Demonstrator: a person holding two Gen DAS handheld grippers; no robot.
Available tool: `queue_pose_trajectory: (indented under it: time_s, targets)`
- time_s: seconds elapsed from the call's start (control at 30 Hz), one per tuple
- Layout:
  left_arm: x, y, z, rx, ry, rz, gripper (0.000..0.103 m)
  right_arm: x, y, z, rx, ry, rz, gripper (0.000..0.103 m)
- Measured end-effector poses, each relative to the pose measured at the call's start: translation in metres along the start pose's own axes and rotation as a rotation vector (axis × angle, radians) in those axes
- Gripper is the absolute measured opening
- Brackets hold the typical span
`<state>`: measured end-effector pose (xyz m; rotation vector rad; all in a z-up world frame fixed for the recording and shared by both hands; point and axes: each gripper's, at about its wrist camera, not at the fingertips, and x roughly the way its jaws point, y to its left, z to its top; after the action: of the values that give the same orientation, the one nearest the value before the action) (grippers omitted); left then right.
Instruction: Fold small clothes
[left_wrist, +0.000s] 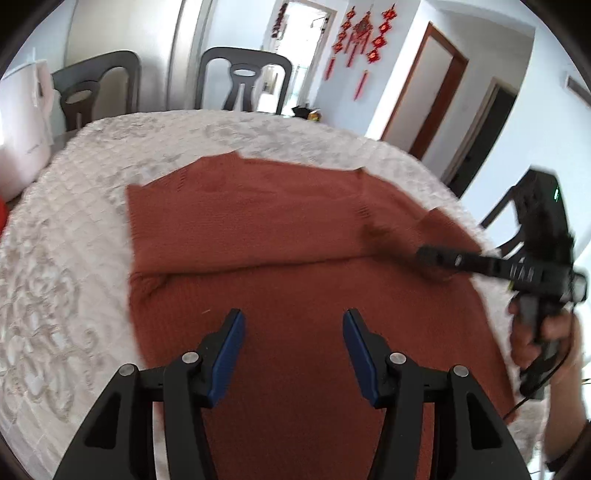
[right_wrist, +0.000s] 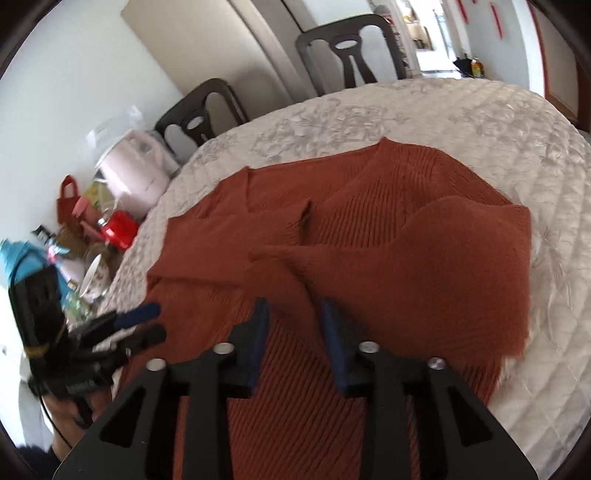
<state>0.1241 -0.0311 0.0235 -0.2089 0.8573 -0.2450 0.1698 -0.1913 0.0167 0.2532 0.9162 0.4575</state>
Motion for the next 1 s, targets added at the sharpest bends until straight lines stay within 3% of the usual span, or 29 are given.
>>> queue_pose_trajectory:
  time_s: [0.2,0.3,0.47,0.53,0.6,0.67,0.87,1.0]
  targets:
    - [0.016,-0.030,0.029,0.041,0.017,-0.098,0.058,-0.019,-0.004,-0.019,-0.021,-0.019,-0.014,0.036]
    - [0.039,-0.041,0.041,0.047,0.051,-0.120,0.058,-0.023,-0.018,-0.028,0.011,-0.014,-0.044,0.036]
    - [0.072,-0.054,0.053,0.047,0.097,-0.148,0.056,-0.027,-0.032,-0.034,0.062,-0.028,-0.018,0.036]
    - [0.076,-0.059,0.053,0.067,0.092,-0.142,0.043,-0.026,-0.032,-0.035,0.063,-0.030,-0.015,0.036]
    - [0.080,-0.062,0.054,0.081,0.097,-0.137,0.019,-0.026,-0.033,-0.035,0.067,-0.035,-0.011,0.036]
    - [0.082,-0.064,0.057,0.085,0.105,-0.153,0.005,-0.026,-0.033,-0.035,0.065,-0.037,-0.010,0.036]
    - [0.042,-0.057,0.080,0.056,-0.030,-0.220,0.005,-0.026,-0.032,-0.036,0.052,-0.035,-0.018,0.036]
    - [0.050,-0.036,0.084,0.027,-0.005,-0.178,0.006,-0.026,-0.032,-0.036,0.050,-0.033,-0.022,0.036]
